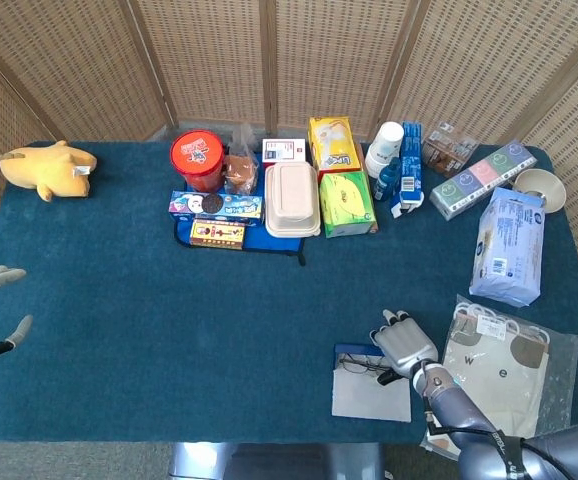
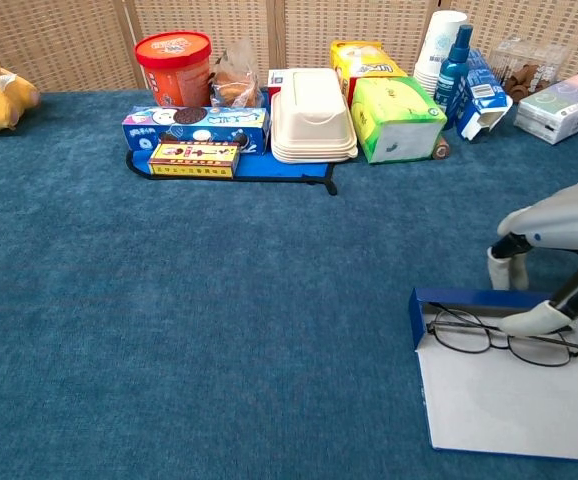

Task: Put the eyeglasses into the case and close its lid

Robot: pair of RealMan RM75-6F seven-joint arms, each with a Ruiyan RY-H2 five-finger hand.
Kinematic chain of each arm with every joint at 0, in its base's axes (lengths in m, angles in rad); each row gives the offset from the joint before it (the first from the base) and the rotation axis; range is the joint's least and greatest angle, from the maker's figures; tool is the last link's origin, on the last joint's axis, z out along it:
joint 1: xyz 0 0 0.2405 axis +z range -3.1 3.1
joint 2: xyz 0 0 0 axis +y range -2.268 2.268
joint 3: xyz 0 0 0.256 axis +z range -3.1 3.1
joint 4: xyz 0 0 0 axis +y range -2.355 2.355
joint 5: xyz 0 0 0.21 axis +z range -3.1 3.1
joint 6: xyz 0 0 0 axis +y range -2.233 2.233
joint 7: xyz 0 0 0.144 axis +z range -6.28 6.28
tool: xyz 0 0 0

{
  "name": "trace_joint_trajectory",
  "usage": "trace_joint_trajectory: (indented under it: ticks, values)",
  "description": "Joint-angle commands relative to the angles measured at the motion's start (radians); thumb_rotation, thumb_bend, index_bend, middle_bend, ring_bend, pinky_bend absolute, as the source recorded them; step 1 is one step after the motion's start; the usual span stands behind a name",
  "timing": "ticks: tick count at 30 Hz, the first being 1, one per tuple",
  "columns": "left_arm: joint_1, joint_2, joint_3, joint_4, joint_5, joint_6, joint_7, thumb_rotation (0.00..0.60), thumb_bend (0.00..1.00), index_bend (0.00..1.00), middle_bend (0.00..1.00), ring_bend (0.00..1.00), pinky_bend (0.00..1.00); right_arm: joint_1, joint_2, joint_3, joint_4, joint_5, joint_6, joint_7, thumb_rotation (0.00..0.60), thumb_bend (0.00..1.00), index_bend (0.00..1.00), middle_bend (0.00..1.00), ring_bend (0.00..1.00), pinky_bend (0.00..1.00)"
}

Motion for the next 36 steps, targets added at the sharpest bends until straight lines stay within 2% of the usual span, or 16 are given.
trace_joint_trajectory:
  ticks: [1,12,36]
  values:
    - [0.002,0.001,0.002,0.001,-0.001,0.001,-0.001,0.6,0.31,0.23,0.28,0.19,0.07,0.008,-0.011,0.004,0.007,-0.005,-0.015,-0.002,0.23,0.28,0.29,0.33,0.06,0.15]
    - [0.003,-0.003,0.0,0.012,-0.004,-0.001,-0.01,0.6,0.31,0.23,0.28,0.19,0.07,0.027,-0.022,0.0,-0.017,0.003,-0.021,-0.007,0.224,0.28,0.29,0.33,0.07,0.15]
    - [0.0,-0.013,0.001,0.026,0.0,-0.005,-0.021,0.6,0.31,0.23,0.28,0.19,0.07,0.026,-0.013,-0.036,-0.071,0.023,0.052,-0.029,0.227,0.28,0.29,0.33,0.07,0.15]
